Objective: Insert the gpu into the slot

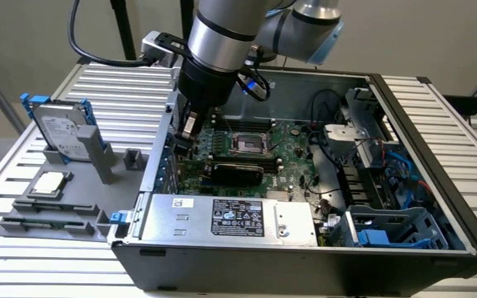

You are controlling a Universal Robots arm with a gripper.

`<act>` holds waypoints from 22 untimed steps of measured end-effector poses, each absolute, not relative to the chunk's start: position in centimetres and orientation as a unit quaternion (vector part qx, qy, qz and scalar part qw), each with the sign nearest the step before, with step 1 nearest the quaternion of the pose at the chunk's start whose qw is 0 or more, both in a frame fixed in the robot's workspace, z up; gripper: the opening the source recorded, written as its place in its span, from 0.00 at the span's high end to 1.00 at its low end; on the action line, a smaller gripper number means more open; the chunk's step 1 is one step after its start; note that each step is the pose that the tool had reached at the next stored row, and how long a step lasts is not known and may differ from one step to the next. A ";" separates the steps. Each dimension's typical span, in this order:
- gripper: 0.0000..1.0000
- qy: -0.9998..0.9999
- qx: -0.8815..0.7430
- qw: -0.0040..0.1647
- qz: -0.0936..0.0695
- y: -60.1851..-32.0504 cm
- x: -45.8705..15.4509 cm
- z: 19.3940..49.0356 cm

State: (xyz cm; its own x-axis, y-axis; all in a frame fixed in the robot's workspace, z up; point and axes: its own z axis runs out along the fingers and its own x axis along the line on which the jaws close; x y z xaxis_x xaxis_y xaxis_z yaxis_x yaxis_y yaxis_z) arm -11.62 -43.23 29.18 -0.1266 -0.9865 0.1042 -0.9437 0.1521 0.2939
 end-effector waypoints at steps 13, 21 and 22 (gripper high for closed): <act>0.89 -0.747 0.645 0.143 -0.079 -43.0 -11.7 29.3; 0.89 -0.747 0.644 0.143 -0.079 -43.0 -11.7 29.1; 0.89 -0.747 0.644 0.143 -0.079 -43.0 -11.7 29.1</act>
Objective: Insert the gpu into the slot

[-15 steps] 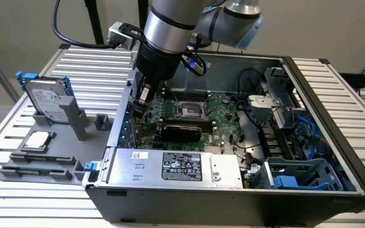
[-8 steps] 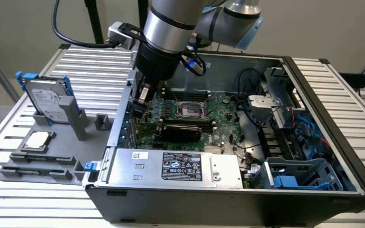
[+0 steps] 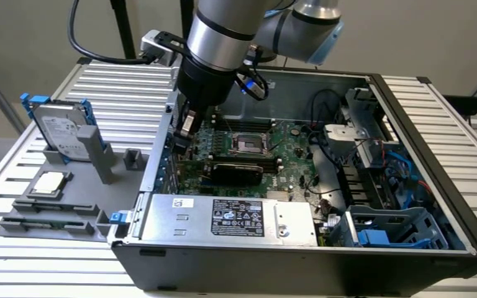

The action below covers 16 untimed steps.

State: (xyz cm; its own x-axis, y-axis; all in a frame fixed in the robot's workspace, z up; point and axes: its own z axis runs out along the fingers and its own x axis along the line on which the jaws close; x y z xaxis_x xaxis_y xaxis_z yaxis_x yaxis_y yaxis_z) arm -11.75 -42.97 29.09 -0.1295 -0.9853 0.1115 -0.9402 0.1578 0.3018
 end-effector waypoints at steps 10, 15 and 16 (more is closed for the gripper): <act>0.89 -0.748 0.644 0.141 -0.077 -42.9 -11.2 30.0; 0.89 -0.749 0.650 0.112 -0.051 -42.9 -11.1 30.0; 0.89 -0.749 0.652 0.105 -0.045 -42.9 -11.1 30.0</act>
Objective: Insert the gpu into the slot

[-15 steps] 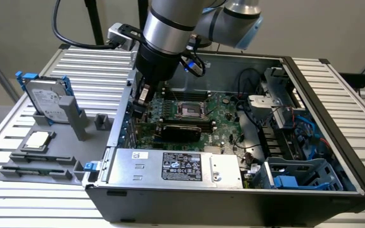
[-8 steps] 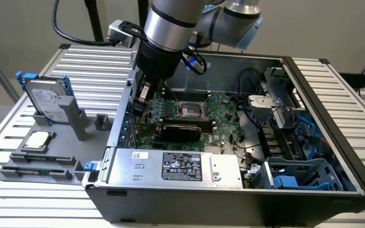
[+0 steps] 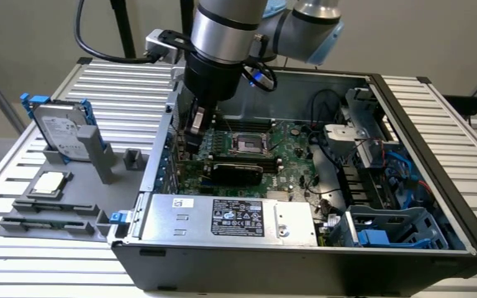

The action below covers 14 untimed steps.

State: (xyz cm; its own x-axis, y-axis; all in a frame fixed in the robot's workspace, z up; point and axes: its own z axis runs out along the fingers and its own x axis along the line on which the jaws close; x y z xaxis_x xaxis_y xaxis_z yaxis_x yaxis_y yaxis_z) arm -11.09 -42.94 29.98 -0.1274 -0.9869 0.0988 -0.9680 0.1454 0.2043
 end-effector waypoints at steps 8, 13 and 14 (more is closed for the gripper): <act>0.89 -0.746 0.663 0.059 -0.006 -42.9 -10.9 30.0; 0.89 -0.742 0.669 0.044 -0.012 -43.0 -10.2 30.1; 0.89 -0.742 0.669 0.039 -0.017 -43.0 -10.0 30.2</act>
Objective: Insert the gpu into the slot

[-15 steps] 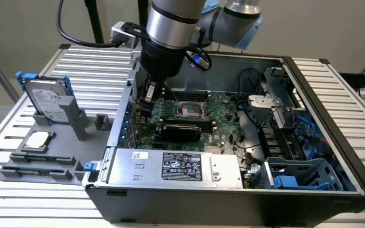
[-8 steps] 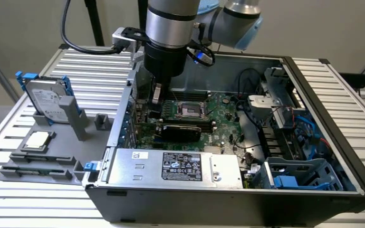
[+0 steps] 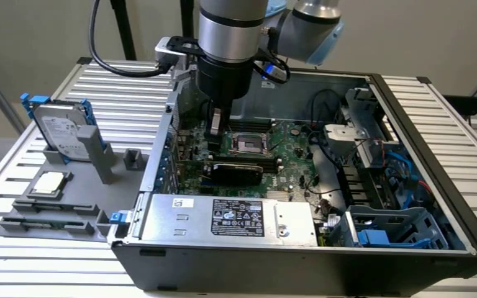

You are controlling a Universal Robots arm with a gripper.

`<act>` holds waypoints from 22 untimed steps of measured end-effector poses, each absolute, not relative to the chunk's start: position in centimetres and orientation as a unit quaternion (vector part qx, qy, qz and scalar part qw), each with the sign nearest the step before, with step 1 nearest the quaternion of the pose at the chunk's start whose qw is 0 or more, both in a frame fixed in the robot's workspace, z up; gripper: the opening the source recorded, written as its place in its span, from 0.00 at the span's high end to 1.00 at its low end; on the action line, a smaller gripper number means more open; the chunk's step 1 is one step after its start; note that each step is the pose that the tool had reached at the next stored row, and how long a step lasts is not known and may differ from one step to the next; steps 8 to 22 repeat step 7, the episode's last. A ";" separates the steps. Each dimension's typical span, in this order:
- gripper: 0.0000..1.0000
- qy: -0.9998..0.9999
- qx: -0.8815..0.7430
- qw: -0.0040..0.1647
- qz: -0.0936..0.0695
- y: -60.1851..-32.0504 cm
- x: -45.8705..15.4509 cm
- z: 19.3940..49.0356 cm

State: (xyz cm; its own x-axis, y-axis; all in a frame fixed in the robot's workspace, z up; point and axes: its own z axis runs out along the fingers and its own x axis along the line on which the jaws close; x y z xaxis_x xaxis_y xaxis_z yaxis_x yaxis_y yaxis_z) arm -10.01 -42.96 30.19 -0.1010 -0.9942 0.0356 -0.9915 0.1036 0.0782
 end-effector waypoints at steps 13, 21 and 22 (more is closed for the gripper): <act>0.89 -0.741 0.670 0.034 -0.024 -43.0 -9.9 30.2; 0.89 -0.741 0.670 0.034 -0.024 -43.0 -9.9 30.2; 0.89 -0.741 0.670 0.034 -0.024 -43.0 -9.9 30.2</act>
